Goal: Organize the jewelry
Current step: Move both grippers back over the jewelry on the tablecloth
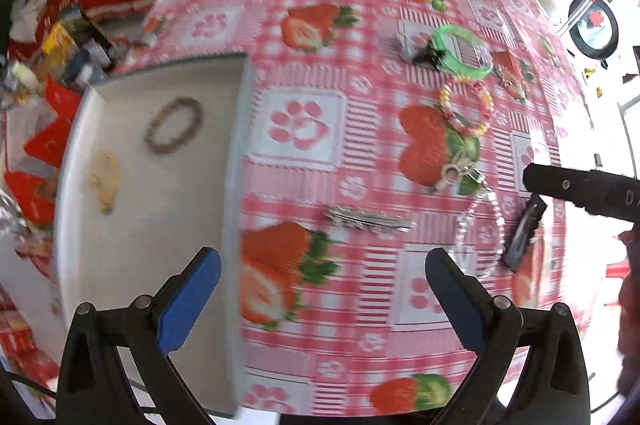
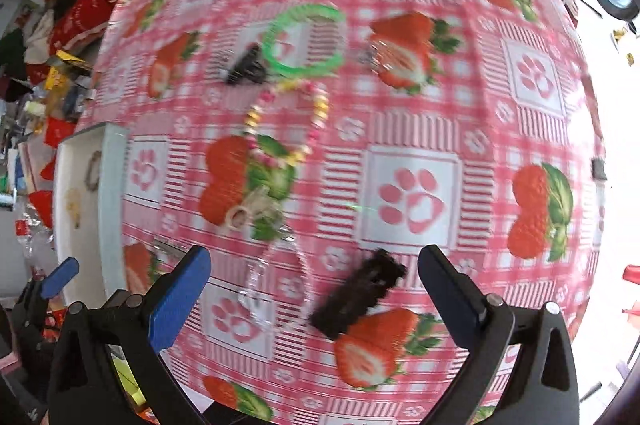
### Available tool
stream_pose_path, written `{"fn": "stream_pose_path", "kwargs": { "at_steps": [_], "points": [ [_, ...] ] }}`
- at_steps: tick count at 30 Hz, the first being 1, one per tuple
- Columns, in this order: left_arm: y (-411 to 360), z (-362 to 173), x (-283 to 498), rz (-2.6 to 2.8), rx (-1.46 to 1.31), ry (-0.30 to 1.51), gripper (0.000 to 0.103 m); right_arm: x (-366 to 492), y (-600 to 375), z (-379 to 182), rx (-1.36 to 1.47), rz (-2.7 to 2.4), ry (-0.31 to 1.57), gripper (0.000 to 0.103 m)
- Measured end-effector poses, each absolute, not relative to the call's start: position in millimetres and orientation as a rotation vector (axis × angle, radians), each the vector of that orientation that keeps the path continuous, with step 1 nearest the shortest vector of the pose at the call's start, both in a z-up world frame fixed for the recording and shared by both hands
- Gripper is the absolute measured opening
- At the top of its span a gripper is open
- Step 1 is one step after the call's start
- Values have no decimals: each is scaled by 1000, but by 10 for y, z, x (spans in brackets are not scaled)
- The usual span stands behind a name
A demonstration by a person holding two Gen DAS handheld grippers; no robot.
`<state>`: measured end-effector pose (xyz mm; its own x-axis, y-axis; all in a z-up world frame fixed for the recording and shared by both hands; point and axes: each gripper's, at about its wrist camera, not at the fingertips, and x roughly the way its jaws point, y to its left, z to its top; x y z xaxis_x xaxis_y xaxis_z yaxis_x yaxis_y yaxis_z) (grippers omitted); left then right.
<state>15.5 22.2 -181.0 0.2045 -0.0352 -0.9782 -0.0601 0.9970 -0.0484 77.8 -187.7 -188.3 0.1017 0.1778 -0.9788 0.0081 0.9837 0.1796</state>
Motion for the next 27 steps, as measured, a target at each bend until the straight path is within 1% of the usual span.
{"fn": "stream_pose_path", "kwargs": {
  "at_steps": [8, 18, 19, 20, 21, 27],
  "points": [
    [-2, -1964, 264, 90, -188, 1399, 103, 849, -2071, -1948, 163, 106, 1466, 103],
    [107, -2246, 434, 273, -385, 1447, 103, 1095, -2040, -2016, 153, 135, 1447, 103],
    [117, -2276, 443, 287, -397, 1453, 103, 1119, -2027, -2036, 150, 135, 1448, 103],
    [124, -2315, 458, 309, -405, 1464, 93, 1143, -2017, -2057, 149, 133, 1449, 103],
    [134, -2345, 465, 319, -407, 1475, 92, 1162, -2012, -2071, 151, 131, 1449, 102],
    [201, -2492, 458, 396, -438, 1496, 91, 1295, -1957, -2158, 150, 116, 1448, 98]
  ]
}}
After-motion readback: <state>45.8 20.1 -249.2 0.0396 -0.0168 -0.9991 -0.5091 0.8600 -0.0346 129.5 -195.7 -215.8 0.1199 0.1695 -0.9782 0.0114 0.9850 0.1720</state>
